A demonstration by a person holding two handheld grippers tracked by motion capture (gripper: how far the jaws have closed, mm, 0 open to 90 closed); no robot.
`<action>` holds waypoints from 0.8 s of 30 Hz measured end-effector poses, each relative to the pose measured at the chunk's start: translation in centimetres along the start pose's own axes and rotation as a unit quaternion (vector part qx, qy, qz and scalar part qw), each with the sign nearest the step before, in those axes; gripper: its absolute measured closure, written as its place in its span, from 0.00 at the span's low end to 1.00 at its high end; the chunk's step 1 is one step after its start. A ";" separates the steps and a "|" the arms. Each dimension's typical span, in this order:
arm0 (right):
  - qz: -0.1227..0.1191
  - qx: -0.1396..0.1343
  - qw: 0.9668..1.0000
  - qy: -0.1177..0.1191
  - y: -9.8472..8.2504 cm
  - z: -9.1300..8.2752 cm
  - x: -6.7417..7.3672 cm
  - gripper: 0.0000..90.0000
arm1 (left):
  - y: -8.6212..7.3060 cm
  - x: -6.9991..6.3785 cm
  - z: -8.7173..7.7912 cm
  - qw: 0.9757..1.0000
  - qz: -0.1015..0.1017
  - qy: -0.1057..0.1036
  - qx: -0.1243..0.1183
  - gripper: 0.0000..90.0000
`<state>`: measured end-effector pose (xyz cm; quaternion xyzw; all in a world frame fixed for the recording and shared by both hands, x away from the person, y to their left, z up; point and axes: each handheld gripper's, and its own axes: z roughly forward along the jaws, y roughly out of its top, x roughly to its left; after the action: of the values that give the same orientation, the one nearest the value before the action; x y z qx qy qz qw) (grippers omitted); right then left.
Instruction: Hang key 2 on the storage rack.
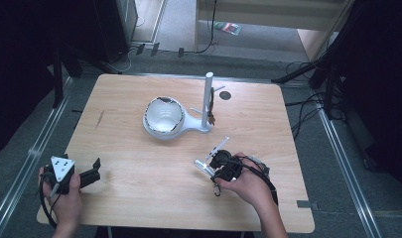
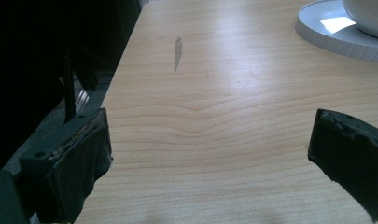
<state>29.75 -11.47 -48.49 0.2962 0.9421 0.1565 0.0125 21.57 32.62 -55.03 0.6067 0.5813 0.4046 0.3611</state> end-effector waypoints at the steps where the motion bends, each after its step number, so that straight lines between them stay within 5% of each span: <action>1: 0.001 -0.003 1.000 0.000 0.0 -0.1 0.0 0.84 | 0.0 0.0 0.0 1.000 0.000 0.000 0.000 0.00; 13: 0.018 -0.082 0.996 0.007 0.1 -1.5 -0.4 0.84 | 0.0 0.0 0.0 1.000 0.000 0.000 0.000 0.00; 24: 0.032 -0.184 0.982 0.023 -0.3 -2.9 -1.3 0.84 | 0.0 0.0 0.0 1.000 0.000 0.000 0.000 0.00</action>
<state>30.32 -13.24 -45.91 0.3153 0.8874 0.3340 0.0395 21.58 32.61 -55.03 0.6068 0.5812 0.4048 0.3608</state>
